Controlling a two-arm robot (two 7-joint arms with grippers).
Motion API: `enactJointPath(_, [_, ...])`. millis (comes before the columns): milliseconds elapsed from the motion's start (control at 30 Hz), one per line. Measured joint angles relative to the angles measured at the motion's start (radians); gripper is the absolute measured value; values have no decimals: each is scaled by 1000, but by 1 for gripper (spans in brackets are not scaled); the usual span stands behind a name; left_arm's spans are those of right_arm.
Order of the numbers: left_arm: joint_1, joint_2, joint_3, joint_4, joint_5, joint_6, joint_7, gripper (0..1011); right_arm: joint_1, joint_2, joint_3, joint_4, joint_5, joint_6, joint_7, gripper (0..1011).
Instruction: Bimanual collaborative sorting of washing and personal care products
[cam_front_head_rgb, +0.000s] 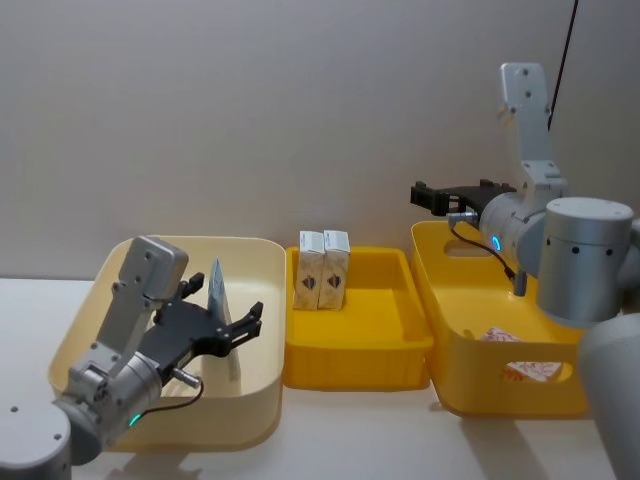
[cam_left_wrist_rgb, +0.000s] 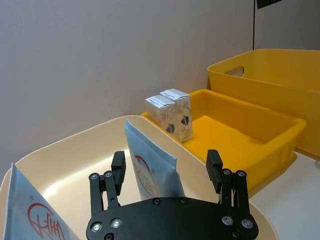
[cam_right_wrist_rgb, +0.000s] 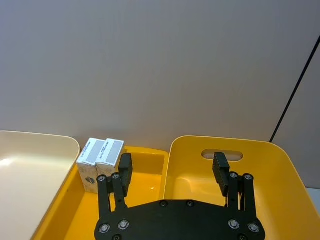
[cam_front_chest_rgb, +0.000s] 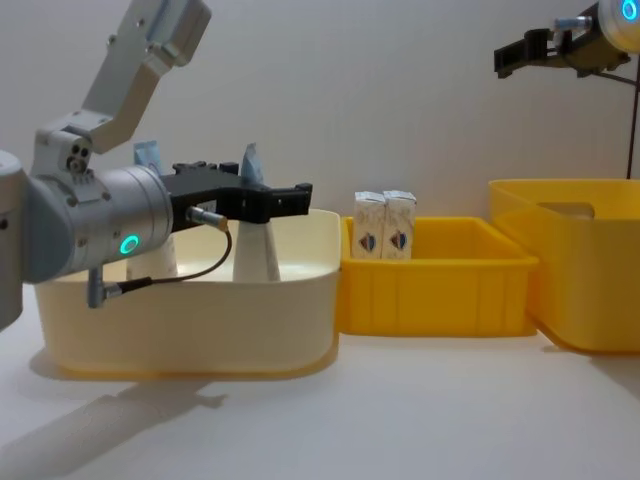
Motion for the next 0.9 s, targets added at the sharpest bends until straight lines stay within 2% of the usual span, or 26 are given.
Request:
enactJointPath(167, [-5,-2,2,1,4,0,-4,962,0,0,0,0,0,0,0,1001])
enactJointPath(300, [-8,-3,3,2,6,0,-6,884,0,0,0,0,0,0,0,1001])
enactJointPath(333, [-8,-4,3,2,7,0,-6,824,0,0,0,0,0,0,0,1001])
enactJointPath(500, [-10,-5,4,3,9,0,-8,702,0,0,0,0,0,0,0,1001])
enactJointPath(533, [-11,-5,4,3,9,0,-8,634,0,0,0,0,0,0,0,1001])
enactJointPath(667, [-12,-5,5,3,10,1,-9,534,0,0,0,0,0,0,0,1001])
enactJointPath(700, [-12,-6,5,3,10,1,-9,472,0,0,0,0,0,0,0,1001])
enactJointPath(733, [-12,-6,5,3,10,1,-9,472,0,0,0,0,0,0,0,1001])
enactJointPath(833, [-13,-6,5,3,11,1,-10,351,0,0,0,0,0,0,0,1001])
enactJointPath(867, [-13,-6,5,3,11,1,-10,351,0,0,0,0,0,0,0,1001])
enactJointPath(900, [-13,-6,6,3,11,1,-10,283,0,0,0,0,0,0,0,1001])
